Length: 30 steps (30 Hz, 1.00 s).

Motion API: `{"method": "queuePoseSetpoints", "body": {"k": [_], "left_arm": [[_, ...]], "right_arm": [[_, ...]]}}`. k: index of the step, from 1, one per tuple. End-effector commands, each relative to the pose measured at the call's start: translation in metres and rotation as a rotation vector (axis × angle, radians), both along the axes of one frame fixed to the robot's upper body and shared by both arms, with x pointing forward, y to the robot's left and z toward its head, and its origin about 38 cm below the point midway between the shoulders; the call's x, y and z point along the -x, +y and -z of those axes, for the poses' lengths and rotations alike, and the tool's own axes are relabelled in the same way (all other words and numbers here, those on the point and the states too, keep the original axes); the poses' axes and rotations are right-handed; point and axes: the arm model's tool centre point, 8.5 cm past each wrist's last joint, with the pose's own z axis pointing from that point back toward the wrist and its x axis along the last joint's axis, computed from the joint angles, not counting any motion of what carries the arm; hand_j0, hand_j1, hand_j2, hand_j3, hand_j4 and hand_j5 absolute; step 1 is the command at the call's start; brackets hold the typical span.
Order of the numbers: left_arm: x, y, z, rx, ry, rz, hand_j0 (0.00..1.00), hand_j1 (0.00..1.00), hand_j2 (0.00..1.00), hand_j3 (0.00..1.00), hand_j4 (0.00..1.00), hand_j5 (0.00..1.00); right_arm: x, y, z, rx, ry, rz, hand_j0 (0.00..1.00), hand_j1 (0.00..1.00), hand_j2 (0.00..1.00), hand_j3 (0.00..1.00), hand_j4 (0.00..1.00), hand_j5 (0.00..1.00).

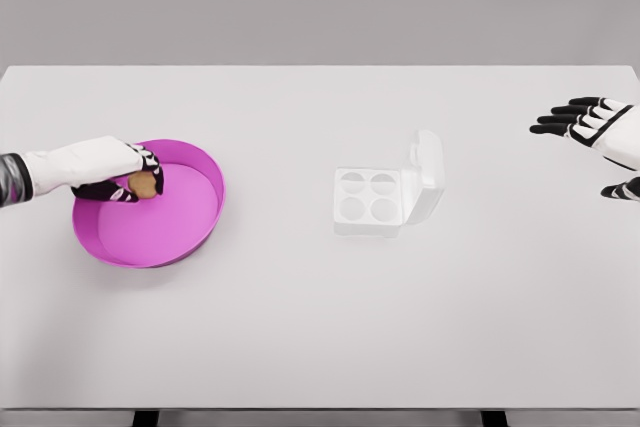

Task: Pack egg into the box and close the box lid

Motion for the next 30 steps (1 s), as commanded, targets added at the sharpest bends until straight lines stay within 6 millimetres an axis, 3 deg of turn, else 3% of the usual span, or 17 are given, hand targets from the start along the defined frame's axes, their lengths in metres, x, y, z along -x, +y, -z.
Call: {"method": "queuePoseSetpoints", "body": {"k": [1, 7, 11, 20, 22, 30], "left_arm": [[0.0, -0.003, -0.008, 0.011, -0.019, 0.007, 0.43, 0.43, 0.43, 0.43, 0.43, 0.43], [0.002, -0.014, -0.023, 0.02, -0.067, 0.043, 0.43, 0.43, 0.43, 0.43, 0.43, 0.43], [0.002, -0.014, -0.028, 0.027, -0.082, 0.044, 0.43, 0.43, 0.43, 0.43, 0.43, 0.43], [0.006, -0.029, -0.042, 0.035, -0.124, 0.092, 0.43, 0.43, 0.43, 0.43, 0.43, 0.43], [0.006, -0.036, -0.044, 0.046, -0.134, 0.105, 0.42, 0.42, 0.42, 0.42, 0.42, 0.42], [0.007, -0.06, -0.049, 0.09, -0.163, 0.153, 0.43, 0.43, 0.43, 0.43, 0.43, 0.43]], "right_arm": [[0.0, 0.0, -0.001, -0.007, 0.0, 0.0, 1.0, 1.0, 1.0, 1.0, 1.0, 1.0], [0.0, 0.001, 0.001, -0.006, 0.005, -0.002, 1.0, 1.0, 1.0, 1.0, 1.0, 1.0], [0.006, 0.0, 0.018, -0.01, 0.054, 0.002, 1.0, 1.0, 1.0, 1.0, 1.0, 1.0], [0.007, -0.001, 0.021, -0.011, 0.061, 0.006, 1.0, 1.0, 1.0, 1.0, 1.0, 1.0], [0.007, 0.003, 0.029, -0.039, 0.066, 0.01, 1.0, 1.0, 1.0, 1.0, 1.0, 1.0], [0.008, 0.004, 0.03, -0.041, 0.065, 0.006, 1.0, 1.0, 1.0, 1.0, 1.0, 1.0]]}}
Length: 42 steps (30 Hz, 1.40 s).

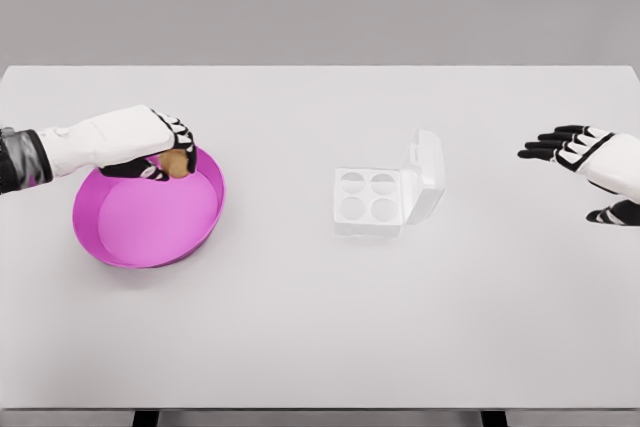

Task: Pack egg into the box and close the box lid

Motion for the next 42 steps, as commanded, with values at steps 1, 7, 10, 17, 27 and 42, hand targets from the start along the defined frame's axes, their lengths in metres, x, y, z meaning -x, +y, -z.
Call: {"method": "queuePoseSetpoints", "body": {"k": [1, 7, 10, 17, 27, 42], "left_arm": [[0.0, -0.007, -0.001, 0.023, -0.003, 0.012, 0.43, 0.43, 0.43, 0.43, 0.43, 0.43], [-0.001, -0.023, -0.004, 0.056, -0.018, 0.04, 0.43, 0.43, 0.43, 0.43, 0.43, 0.43], [-0.001, -0.031, -0.003, 0.075, -0.019, 0.05, 0.43, 0.43, 0.43, 0.43, 0.43, 0.43], [-0.001, -0.056, -0.002, 0.131, -0.026, 0.09, 0.43, 0.43, 0.43, 0.43, 0.43, 0.43], [0.0, -0.095, 0.002, 0.217, -0.02, 0.142, 0.43, 0.43, 0.43, 0.43, 0.43, 0.43], [0.004, -0.143, 0.008, 0.32, -0.005, 0.203, 0.44, 0.44, 0.44, 0.44, 0.44, 0.44]], "right_arm": [[0.0, 0.0, -0.002, -0.007, -0.004, 0.002, 1.0, 1.0, 1.0, 1.0, 1.0, 1.0], [0.002, 0.0, 0.001, -0.004, 0.006, 0.002, 1.0, 1.0, 1.0, 1.0, 1.0, 1.0], [0.002, -0.001, 0.003, -0.004, 0.012, 0.004, 1.0, 1.0, 1.0, 1.0, 1.0, 1.0], [0.003, -0.001, 0.006, -0.003, 0.019, 0.004, 1.0, 1.0, 1.0, 1.0, 1.0, 1.0], [0.005, 0.0, 0.008, -0.001, 0.024, 0.001, 1.0, 1.0, 1.0, 1.0, 1.0, 1.0], [0.008, -0.001, 0.012, -0.002, 0.038, 0.005, 1.0, 1.0, 1.0, 1.0, 1.0, 1.0]]}}
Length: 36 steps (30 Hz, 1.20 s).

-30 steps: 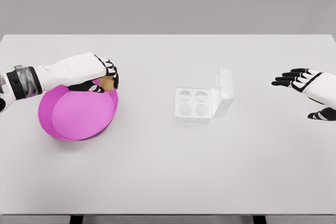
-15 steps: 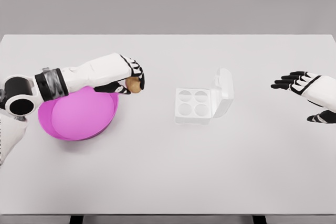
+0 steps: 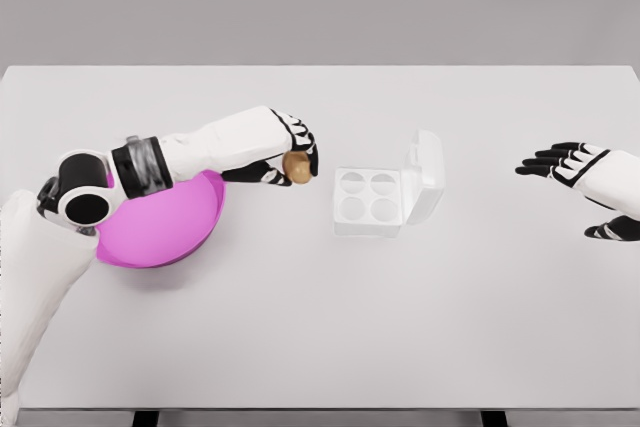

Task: Pack egg into the box and close the box lid

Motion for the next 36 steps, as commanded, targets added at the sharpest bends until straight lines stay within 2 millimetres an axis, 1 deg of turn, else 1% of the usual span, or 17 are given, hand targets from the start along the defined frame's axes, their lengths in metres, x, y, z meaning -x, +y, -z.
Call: {"method": "queuePoseSetpoints", "body": {"k": [1, 3, 4, 9, 15, 17, 18, 21, 25, 27, 29, 36], "left_arm": [[0.001, -0.013, 0.0, 0.031, 0.006, 0.015, 0.44, 0.44, 0.44, 0.44, 0.44, 0.44], [0.001, -0.017, 0.002, 0.032, 0.008, 0.017, 0.44, 0.44, 0.44, 0.44, 0.44, 0.44], [0.001, -0.026, 0.004, 0.034, 0.005, 0.021, 0.44, 0.44, 0.44, 0.44, 0.44, 0.44], [0.002, -0.043, 0.007, 0.029, -0.006, 0.022, 0.44, 0.44, 0.44, 0.44, 0.44, 0.44], [-0.006, -0.067, 0.029, -0.001, 0.032, 0.005, 0.43, 0.43, 0.43, 0.43, 0.43, 0.43], [-0.005, -0.077, 0.029, -0.002, 0.026, 0.01, 0.43, 0.43, 0.43, 0.43, 0.43, 0.43], [-0.004, -0.079, 0.03, -0.005, 0.026, 0.01, 0.43, 0.43, 0.43, 0.43, 0.43, 0.43], [-0.008, -0.087, 0.039, -0.015, 0.051, 0.005, 0.43, 0.43, 0.43, 0.43, 0.43, 0.43], [-0.011, -0.089, 0.049, -0.02, 0.084, -0.002, 0.43, 0.43, 0.43, 0.43, 0.43, 0.43], [-0.01, -0.092, 0.048, -0.013, 0.084, 0.002, 0.43, 0.43, 0.43, 0.43, 0.43, 0.43], [-0.011, -0.091, 0.052, -0.017, 0.093, -0.002, 0.43, 0.43, 0.43, 0.43, 0.43, 0.43], [-0.011, -0.091, 0.051, -0.016, 0.092, -0.001, 0.44, 0.44, 0.44, 0.44, 0.44, 0.44]], "right_arm": [[0.0, 0.0, -0.001, -0.006, 0.0, 0.001, 1.0, 1.0, 1.0, 1.0, 1.0, 1.0], [0.0, 0.0, -0.001, -0.006, 0.0, 0.001, 1.0, 1.0, 1.0, 1.0, 1.0, 1.0], [0.0, 0.0, -0.001, -0.005, 0.0, 0.002, 1.0, 1.0, 1.0, 1.0, 1.0, 1.0], [0.0, 0.0, -0.001, -0.006, 0.0, 0.001, 1.0, 1.0, 1.0, 1.0, 1.0, 1.0], [0.0, -0.001, -0.001, -0.005, 0.001, 0.003, 1.0, 1.0, 1.0, 1.0, 1.0, 1.0], [0.0, 0.0, -0.002, -0.003, -0.002, 0.002, 1.0, 1.0, 1.0, 1.0, 1.0, 1.0], [0.0, -0.001, -0.002, -0.003, -0.002, 0.004, 1.0, 1.0, 1.0, 1.0, 1.0, 1.0], [0.0, 0.0, -0.001, -0.003, 0.001, 0.002, 1.0, 1.0, 1.0, 1.0, 1.0, 1.0], [0.0, 0.0, -0.001, -0.003, 0.001, 0.002, 1.0, 1.0, 1.0, 1.0, 1.0, 1.0], [0.0, 0.0, -0.001, -0.003, 0.001, 0.002, 1.0, 1.0, 1.0, 1.0, 1.0, 1.0], [0.0, 0.0, 0.0, -0.003, 0.003, 0.002, 1.0, 1.0, 1.0, 1.0, 1.0, 1.0], [0.0, 0.0, 0.0, -0.005, 0.003, 0.002, 1.0, 1.0, 1.0, 1.0, 1.0, 1.0]]}}
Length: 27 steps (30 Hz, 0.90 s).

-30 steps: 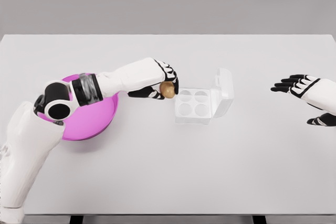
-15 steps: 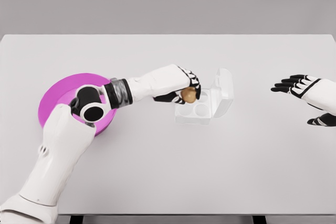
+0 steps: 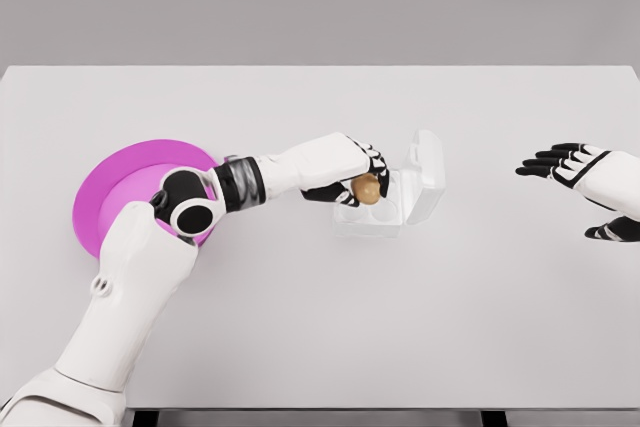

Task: Pack egg into the box and close the box lid

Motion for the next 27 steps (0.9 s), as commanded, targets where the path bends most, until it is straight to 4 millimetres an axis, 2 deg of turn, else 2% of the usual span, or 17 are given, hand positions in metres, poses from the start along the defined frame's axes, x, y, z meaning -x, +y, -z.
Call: {"method": "queuePoseSetpoints", "body": {"k": [1, 19, 21, 25, 27], "left_arm": [[-0.001, 0.0, -0.001, 0.008, 0.003, -0.002, 0.44, 0.44, 0.44, 0.44, 0.44, 0.44], [-0.012, 0.001, 0.005, -0.002, 0.035, -0.016, 0.45, 0.45, 0.45, 0.45, 0.45, 0.45], [-0.012, 0.001, 0.004, -0.002, 0.035, -0.017, 0.5, 0.5, 0.5, 0.5, 0.5, 0.5], [-0.012, 0.001, 0.004, -0.003, 0.033, -0.017, 0.66, 0.66, 0.66, 0.66, 0.66, 0.66], [-0.013, 0.003, 0.004, -0.005, 0.033, -0.019, 0.79, 0.79, 0.79, 0.79, 0.79, 0.79]], "right_arm": [[0.0, 0.0, -0.001, -0.005, 0.001, 0.002, 1.0, 1.0, 1.0, 1.0, 1.0, 1.0], [0.0, 0.0, 0.0, -0.006, 0.002, 0.001, 1.0, 1.0, 1.0, 1.0, 1.0, 1.0], [0.0, 0.0, 0.0, -0.006, 0.002, 0.001, 1.0, 1.0, 1.0, 1.0, 1.0, 1.0], [0.0, 0.0, 0.0, -0.004, 0.003, 0.001, 1.0, 1.0, 1.0, 1.0, 1.0, 1.0], [0.0, 0.0, 0.0, -0.007, 0.003, 0.001, 1.0, 1.0, 1.0, 1.0, 1.0, 1.0]]}}
